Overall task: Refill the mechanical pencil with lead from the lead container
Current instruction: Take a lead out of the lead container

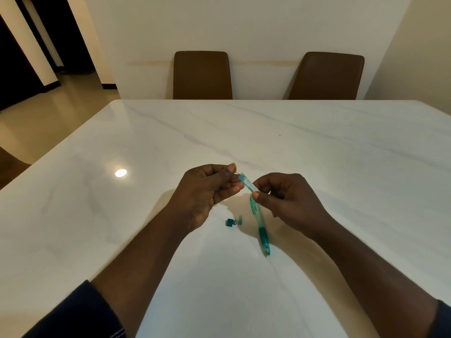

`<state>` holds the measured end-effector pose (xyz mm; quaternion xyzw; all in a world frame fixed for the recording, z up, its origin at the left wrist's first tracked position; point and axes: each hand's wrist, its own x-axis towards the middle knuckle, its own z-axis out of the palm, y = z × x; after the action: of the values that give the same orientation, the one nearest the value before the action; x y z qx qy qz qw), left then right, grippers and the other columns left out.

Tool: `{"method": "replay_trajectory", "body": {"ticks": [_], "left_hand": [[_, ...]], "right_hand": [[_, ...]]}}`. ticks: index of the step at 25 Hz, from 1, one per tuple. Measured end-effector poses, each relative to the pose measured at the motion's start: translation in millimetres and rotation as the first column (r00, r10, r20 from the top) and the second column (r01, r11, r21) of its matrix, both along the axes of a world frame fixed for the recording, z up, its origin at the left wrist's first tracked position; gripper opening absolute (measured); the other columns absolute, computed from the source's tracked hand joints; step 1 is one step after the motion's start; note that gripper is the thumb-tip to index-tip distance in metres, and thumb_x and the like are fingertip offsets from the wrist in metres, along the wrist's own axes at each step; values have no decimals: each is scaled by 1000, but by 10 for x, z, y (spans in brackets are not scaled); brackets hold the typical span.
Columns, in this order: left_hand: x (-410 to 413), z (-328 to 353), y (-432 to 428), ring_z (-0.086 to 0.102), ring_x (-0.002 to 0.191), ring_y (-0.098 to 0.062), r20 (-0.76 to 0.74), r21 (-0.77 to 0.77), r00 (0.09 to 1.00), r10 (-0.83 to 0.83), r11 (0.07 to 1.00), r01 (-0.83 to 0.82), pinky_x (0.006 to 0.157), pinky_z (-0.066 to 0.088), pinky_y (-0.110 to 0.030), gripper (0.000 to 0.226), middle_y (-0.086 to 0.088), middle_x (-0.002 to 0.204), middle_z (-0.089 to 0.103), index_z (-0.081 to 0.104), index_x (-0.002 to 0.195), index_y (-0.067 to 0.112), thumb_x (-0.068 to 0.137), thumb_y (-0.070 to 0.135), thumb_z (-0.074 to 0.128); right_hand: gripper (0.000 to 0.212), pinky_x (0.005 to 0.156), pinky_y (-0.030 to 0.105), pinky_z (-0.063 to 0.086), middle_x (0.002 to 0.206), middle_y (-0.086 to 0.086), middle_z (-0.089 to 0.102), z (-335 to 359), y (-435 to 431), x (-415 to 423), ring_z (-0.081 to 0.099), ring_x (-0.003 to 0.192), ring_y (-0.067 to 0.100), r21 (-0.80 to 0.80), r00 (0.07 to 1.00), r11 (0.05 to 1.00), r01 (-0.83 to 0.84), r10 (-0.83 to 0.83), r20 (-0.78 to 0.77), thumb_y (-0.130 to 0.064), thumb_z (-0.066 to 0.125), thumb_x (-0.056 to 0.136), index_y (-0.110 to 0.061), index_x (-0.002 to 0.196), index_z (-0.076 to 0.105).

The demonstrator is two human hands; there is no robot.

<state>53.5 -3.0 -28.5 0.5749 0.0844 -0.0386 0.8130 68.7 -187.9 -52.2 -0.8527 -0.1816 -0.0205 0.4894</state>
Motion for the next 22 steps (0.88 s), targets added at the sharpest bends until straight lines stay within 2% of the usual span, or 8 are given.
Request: {"method": "replay_trajectory", "body": {"ticks": [4, 9, 12, 17, 22], "left_hand": [[4, 1, -13, 73, 62, -13, 26, 3, 1000, 13, 1000, -13, 58, 58, -20, 12, -8, 71, 76, 70, 84, 5, 86, 16, 64], [-2, 5, -19, 73, 62, -14, 38, 25, 999, 11, 1000, -12, 58, 58, -20, 14, -6, 70, 76, 69, 85, 6, 89, 17, 63], [12, 9, -6, 74, 63, -15, 50, -1, 999, 4, 1000, -4, 58, 58, -20, 18, -7, 70, 76, 66, 87, 3, 93, 18, 58], [18, 17, 10, 74, 63, -15, 44, -96, 999, 31, 995, -26, 57, 58, -21, 21, -7, 69, 76, 61, 85, 4, 97, 19, 52], [36, -4, 31, 73, 63, -14, -5, -151, 1000, 26, 988, -26, 56, 58, -20, 20, -7, 70, 75, 62, 85, 4, 97, 18, 52]], "right_hand": [[7, 51, 34, 42, 72, -7, 73, -4, 10, 1, 52, 56, 18, 19, 1000, 1000, -6, 7, -19, -22, 71, 85, -23, 90, 76], [7, 51, 33, 43, 74, -5, 74, -1, 14, -7, 56, 58, 22, 18, 999, 1000, 0, 1, -34, -21, 71, 85, -22, 89, 76], [8, 47, 25, 44, 76, -2, 75, 9, 17, -6, 59, 58, 23, 16, 999, 1000, -6, 7, -51, -20, 71, 85, -19, 92, 76], [7, 43, 21, 43, 68, -5, 73, 41, 31, -18, 53, 44, 5, 107, 989, 994, -15, 31, -148, -14, 71, 86, -13, 92, 74], [7, 43, 27, 46, 64, -3, 72, 60, 41, -22, 55, 45, 15, 245, 973, 970, -2, 59, -223, -8, 66, 88, -7, 93, 72]]}}
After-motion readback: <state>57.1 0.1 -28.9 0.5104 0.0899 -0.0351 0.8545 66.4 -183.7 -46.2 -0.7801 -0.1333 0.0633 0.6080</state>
